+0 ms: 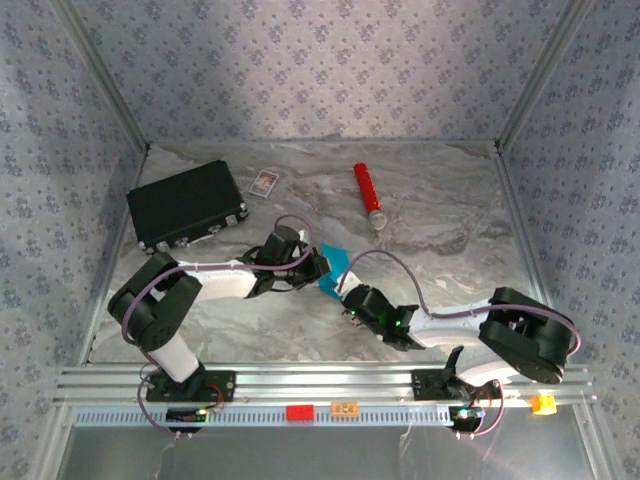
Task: Fold a paper plane with a square sheet of paper (pick it up from the middle)
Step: Fourth fold the wing at the center of the table.
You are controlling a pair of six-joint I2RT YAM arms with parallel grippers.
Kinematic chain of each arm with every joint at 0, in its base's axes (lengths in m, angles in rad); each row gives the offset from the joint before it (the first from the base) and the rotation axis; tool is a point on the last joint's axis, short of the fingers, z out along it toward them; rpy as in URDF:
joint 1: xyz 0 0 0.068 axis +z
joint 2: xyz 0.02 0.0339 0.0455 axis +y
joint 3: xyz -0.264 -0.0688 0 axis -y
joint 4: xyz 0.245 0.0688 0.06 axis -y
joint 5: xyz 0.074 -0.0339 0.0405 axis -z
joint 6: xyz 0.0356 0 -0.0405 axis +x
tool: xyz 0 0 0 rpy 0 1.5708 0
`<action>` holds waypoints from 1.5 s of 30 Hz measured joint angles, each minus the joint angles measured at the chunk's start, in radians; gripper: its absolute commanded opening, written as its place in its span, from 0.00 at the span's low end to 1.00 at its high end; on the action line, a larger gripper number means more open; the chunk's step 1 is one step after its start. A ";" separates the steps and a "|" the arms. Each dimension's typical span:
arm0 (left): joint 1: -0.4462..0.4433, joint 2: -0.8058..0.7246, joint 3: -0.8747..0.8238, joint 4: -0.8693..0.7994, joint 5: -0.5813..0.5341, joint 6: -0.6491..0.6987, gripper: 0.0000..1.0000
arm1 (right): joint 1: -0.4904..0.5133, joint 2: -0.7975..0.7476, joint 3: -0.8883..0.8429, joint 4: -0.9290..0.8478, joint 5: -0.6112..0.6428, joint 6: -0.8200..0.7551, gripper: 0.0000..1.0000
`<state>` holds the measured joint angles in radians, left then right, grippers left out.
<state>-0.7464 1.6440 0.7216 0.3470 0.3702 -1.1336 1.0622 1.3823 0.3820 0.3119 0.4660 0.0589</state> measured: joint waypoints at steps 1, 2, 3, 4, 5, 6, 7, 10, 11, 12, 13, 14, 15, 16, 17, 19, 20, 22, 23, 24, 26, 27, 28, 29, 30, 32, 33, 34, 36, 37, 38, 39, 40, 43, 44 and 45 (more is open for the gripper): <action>0.000 0.000 0.000 0.000 0.000 0.000 0.03 | 0.000 0.000 0.000 0.000 0.002 0.000 0.22; 0.000 0.000 0.000 0.000 0.000 0.000 0.03 | 0.000 0.000 0.000 0.000 0.002 0.000 0.22; 0.000 0.000 0.000 0.000 0.000 0.000 0.03 | 0.000 0.000 0.000 0.000 0.002 0.000 0.21; 0.000 0.000 0.000 0.000 0.000 0.000 0.03 | 0.000 0.000 0.000 0.000 0.003 0.000 0.20; 0.000 0.000 0.000 0.000 0.000 0.000 0.03 | 0.000 0.000 0.000 0.000 0.002 0.000 0.20; 0.000 0.000 0.000 0.000 0.000 0.000 0.03 | 0.000 0.000 0.000 0.000 0.002 0.000 0.20; 0.000 0.000 0.000 0.000 0.000 0.000 0.03 | 0.000 0.000 0.000 0.000 0.003 0.000 0.19; 0.000 0.000 0.000 0.000 0.000 0.001 0.03 | 0.000 0.000 0.000 0.000 0.003 0.000 0.18; 0.000 0.000 0.000 0.000 0.000 0.003 0.03 | 0.000 0.000 0.000 0.000 0.003 0.001 0.18; 0.000 0.000 0.000 0.000 0.000 0.005 0.03 | 0.000 0.000 0.000 0.000 0.003 0.001 0.17; 0.000 0.000 0.000 0.000 0.000 0.006 0.03 | 0.000 0.000 0.000 0.000 0.003 0.000 0.17; 0.000 0.000 0.000 0.000 0.000 0.007 0.04 | 0.000 0.000 0.000 0.000 0.003 0.001 0.16; 0.000 0.000 0.000 0.000 0.000 0.007 0.04 | 0.000 0.000 0.000 0.000 0.003 0.001 0.15; 0.000 0.000 0.000 0.000 0.000 0.007 0.04 | 0.000 0.000 0.000 0.000 0.004 0.002 0.15; 0.000 0.000 0.000 0.000 0.000 0.007 0.04 | 0.000 0.000 0.000 0.000 0.006 0.003 0.13; 0.000 0.000 0.000 0.000 0.000 0.007 0.04 | 0.000 0.000 0.000 0.000 0.010 0.005 0.12; 0.000 0.000 0.000 0.000 0.000 0.007 0.05 | 0.000 0.000 0.000 0.000 0.010 0.005 0.11; 0.000 0.000 0.000 0.000 0.000 0.007 0.10 | 0.000 0.000 0.000 0.000 0.010 0.005 0.09; 0.000 0.000 0.000 0.000 0.000 0.008 0.12 | 0.000 0.000 0.000 0.000 0.010 0.005 0.07; 0.000 0.000 -0.001 0.000 -0.001 0.007 0.13 | 0.000 0.000 0.000 0.000 0.010 0.005 0.07; 0.000 0.000 -0.004 0.002 -0.005 0.008 0.18 | 0.000 0.000 0.000 -0.001 0.010 0.011 0.05; 0.000 0.000 -0.007 0.003 -0.006 0.012 0.26 | 0.000 0.000 0.000 -0.001 0.010 0.014 0.05; 0.000 -0.002 -0.010 0.003 -0.012 0.013 0.31 | 0.000 0.002 0.000 -0.001 0.009 0.017 0.04; 0.000 -0.005 -0.014 0.002 -0.019 0.013 0.36 | -0.002 0.004 0.000 0.000 0.008 0.021 0.03; 0.000 -0.013 -0.020 -0.002 -0.027 0.012 0.41 | -0.003 0.008 0.000 0.000 0.005 0.027 0.03; 0.000 -0.035 -0.032 -0.008 -0.047 0.012 0.49 | -0.012 0.016 0.000 0.000 -0.011 0.040 0.02; 0.000 -0.050 -0.040 -0.011 -0.056 0.013 0.51 | -0.018 0.019 0.000 0.002 -0.021 0.049 0.02; 0.000 -0.065 -0.045 -0.014 -0.066 0.012 0.53 | -0.024 0.022 0.000 0.005 -0.031 0.056 0.02; 0.000 -0.102 -0.057 -0.028 -0.086 0.016 0.54 | -0.037 0.028 0.000 0.014 -0.053 0.076 0.02; 0.002 -0.118 -0.060 -0.037 -0.097 0.016 0.55 | -0.043 0.029 0.000 0.020 -0.064 0.085 0.02; 0.004 -0.132 -0.063 -0.040 -0.105 0.017 0.56 | -0.050 0.031 0.000 0.026 -0.076 0.093 0.02; 0.005 -0.144 -0.064 -0.045 -0.114 0.019 0.56 | -0.058 0.032 -0.001 0.034 -0.091 0.102 0.02; 0.007 -0.155 -0.066 -0.050 -0.124 0.018 0.56 | -0.067 0.032 -0.002 0.042 -0.107 0.111 0.02; 0.012 -0.171 -0.071 -0.062 -0.140 0.022 0.56 | -0.098 0.032 -0.008 0.060 -0.160 0.137 0.02; 0.012 -0.171 -0.073 -0.064 -0.143 0.022 0.56 | -0.107 0.032 -0.009 0.064 -0.178 0.142 0.02; 0.013 -0.171 -0.076 -0.066 -0.148 0.022 0.57 | -0.119 0.033 -0.011 0.071 -0.203 0.150 0.02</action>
<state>-0.7330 1.4734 0.6456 0.2810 0.2222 -1.1114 0.9428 1.4151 0.3714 0.3832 0.2634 0.2089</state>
